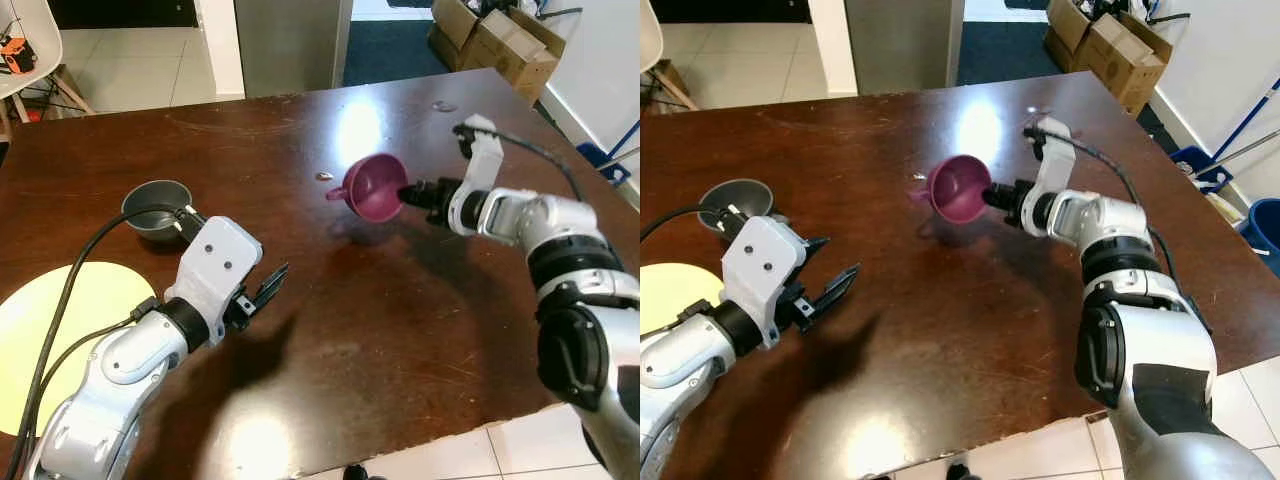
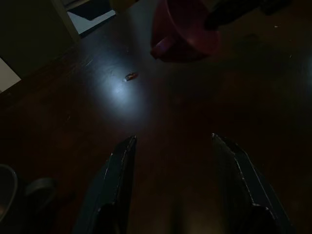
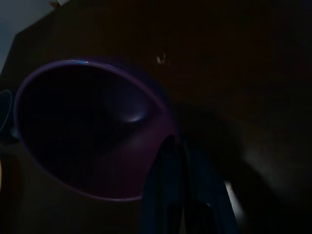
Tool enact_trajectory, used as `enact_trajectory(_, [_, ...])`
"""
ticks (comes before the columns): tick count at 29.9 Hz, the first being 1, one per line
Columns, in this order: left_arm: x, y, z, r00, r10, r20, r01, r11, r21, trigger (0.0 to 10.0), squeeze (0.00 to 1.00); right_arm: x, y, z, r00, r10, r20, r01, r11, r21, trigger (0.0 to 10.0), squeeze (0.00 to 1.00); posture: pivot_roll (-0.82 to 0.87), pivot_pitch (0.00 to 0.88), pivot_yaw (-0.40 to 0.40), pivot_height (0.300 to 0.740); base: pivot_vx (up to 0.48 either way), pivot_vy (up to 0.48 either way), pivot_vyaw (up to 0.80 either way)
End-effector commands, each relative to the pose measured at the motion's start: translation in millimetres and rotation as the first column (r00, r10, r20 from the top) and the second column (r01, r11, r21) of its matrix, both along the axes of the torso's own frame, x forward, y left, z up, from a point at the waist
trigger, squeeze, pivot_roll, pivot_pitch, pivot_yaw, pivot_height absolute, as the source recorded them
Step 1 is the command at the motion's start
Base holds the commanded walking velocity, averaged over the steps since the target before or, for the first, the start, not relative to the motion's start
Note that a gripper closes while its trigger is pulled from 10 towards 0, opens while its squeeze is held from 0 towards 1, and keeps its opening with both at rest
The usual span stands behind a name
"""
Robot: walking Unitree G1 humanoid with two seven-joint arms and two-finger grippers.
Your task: Setting the table
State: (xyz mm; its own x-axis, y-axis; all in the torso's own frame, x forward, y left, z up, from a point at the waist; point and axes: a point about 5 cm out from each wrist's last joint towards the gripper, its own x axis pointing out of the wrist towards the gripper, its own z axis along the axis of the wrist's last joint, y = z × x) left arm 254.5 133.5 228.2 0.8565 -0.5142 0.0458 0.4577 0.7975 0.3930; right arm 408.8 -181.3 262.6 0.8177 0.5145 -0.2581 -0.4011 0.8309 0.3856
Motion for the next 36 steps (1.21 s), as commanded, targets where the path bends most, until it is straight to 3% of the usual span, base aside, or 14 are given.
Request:
enact_trajectory(1, [-1.6,-2.2,-6.4,1.000,-0.017,-0.021,0.017,1.000,0.005,10.0,0.00,-2.4,-7.3,-4.9,0.999,-0.012,-0.037,0.012,1.000,0.014,10.0,0.53,0.12,0.145,0.052,0.740,0.000,0.000,0.00])
enact_trajectory(5, [-1.6,-2.6,-6.9,1.000,-0.018,-0.021,0.018,1.000,0.004,10.0,0.00,-3.2,-9.5,-6.4,0.999,-0.014,-0.045,0.014,1.000,0.011,10.0,0.53,0.12,0.145,0.052,0.740,0.000,0.000,0.00])
enact_trajectory(6, [-1.7,-2.8,-7.2,1.000,-0.019,-0.022,0.019,1.000,0.004,10.0,0.00,-3.9,-11.4,-8.1,0.998,-0.017,-0.052,0.018,1.000,0.007,10.0,1.00,0.12,0.145,0.052,0.740,0.000,0.000,0.00])
enact_trajectory(15, [-1.4,-4.0,-8.3,0.999,-0.024,-0.023,0.024,1.000,0.000,10.0,0.00,-7.5,-15.1,-20.2,0.996,-0.031,-0.080,0.030,0.999,-0.016,10.0,1.00,0.11,0.150,0.053,0.740,0.000,0.000,0.00])
enact_trajectory(16, [-1.4,-4.0,-8.4,0.999,-0.023,-0.023,0.023,1.000,-0.001,10.0,0.00,-4.5,-15.0,-13.8,0.998,-0.001,0.058,0.009,0.990,-0.143,10.0,0.55,0.11,0.150,0.054,0.740,0.000,0.000,0.00])
enact_trajectory(17, [-1.4,-4.0,-8.4,0.999,-0.023,-0.023,0.023,1.000,-0.001,10.0,0.00,-4.5,-15.0,-13.8,0.998,-0.001,0.058,0.009,0.990,-0.143,10.0,0.55,0.11,0.150,0.054,0.740,0.000,0.000,0.00])
enact_trajectory(18, [-1.4,-4.1,-8.4,0.999,-0.023,-0.023,0.023,1.000,-0.001,10.0,0.00,-4.3,-11.4,-8.3,0.986,0.062,0.157,-0.027,0.976,-0.216,10.0,0.00,0.11,0.151,0.053,0.740,0.000,0.000,0.00])
enact_trajectory(23, [-1.6,-4.1,-8.2,1.000,-0.022,-0.023,0.022,1.000,-0.002,10.0,0.00,-8.9,-4.5,2.4,0.932,0.196,0.306,-0.088,0.939,-0.333,10.0,0.00,0.11,0.153,0.055,0.740,0.000,0.000,0.00])
enact_trajectory(27, [-1.6,-3.7,-8.1,0.999,-0.021,-0.023,0.021,1.000,-0.002,10.0,0.00,-16.4,2.6,10.2,0.884,0.283,0.371,-0.144,0.922,-0.359,10.0,0.00,0.11,0.154,0.060,0.740,0.000,0.000,0.00])
enact_trajectory(30, [-0.8,-3.8,-7.6,0.999,-0.024,-0.023,0.024,1.000,0.000,10.0,0.00,-32.4,12.9,3.7,0.797,0.454,0.398,-0.267,0.856,-0.442,10.0,0.00,0.12,0.153,0.066,0.740,0.000,0.000,0.00])
enact_trajectory(32, [-0.6,-3.8,-7.4,0.999,-0.025,-0.022,0.025,1.000,0.001,10.0,0.00,-35.5,14.0,-3.2,0.782,0.495,0.380,-0.288,0.826,-0.485,10.0,0.00,0.12,0.153,0.066,0.740,0.000,0.000,0.00])
enact_trajectory(33, [-0.3,-3.6,-7.0,0.999,-0.025,-0.020,0.025,1.000,0.002,10.0,0.00,-40.1,14.3,-12.8,0.750,0.559,0.353,-0.310,0.769,-0.559,10.0,0.00,0.12,0.153,0.067,0.740,0.000,0.000,0.00])
enact_trajectory(35, [-0.4,-2.9,-7.0,0.999,-0.024,-0.021,0.024,1.000,0.002,10.0,0.00,-46.1,13.4,-17.0,0.712,0.622,0.327,-0.335,0.709,-0.620,10.0,0.00,0.12,0.153,0.067,0.740,0.000,0.000,0.00])
enact_trajectory(36, [-0.4,-2.9,-7.0,0.999,-0.024,-0.021,0.024,1.000,0.002,10.0,0.00,-46.1,13.4,-17.0,0.712,0.622,0.327,-0.335,0.709,-0.620,10.0,0.00,0.12,0.153,0.067,0.740,0.000,0.000,0.00])
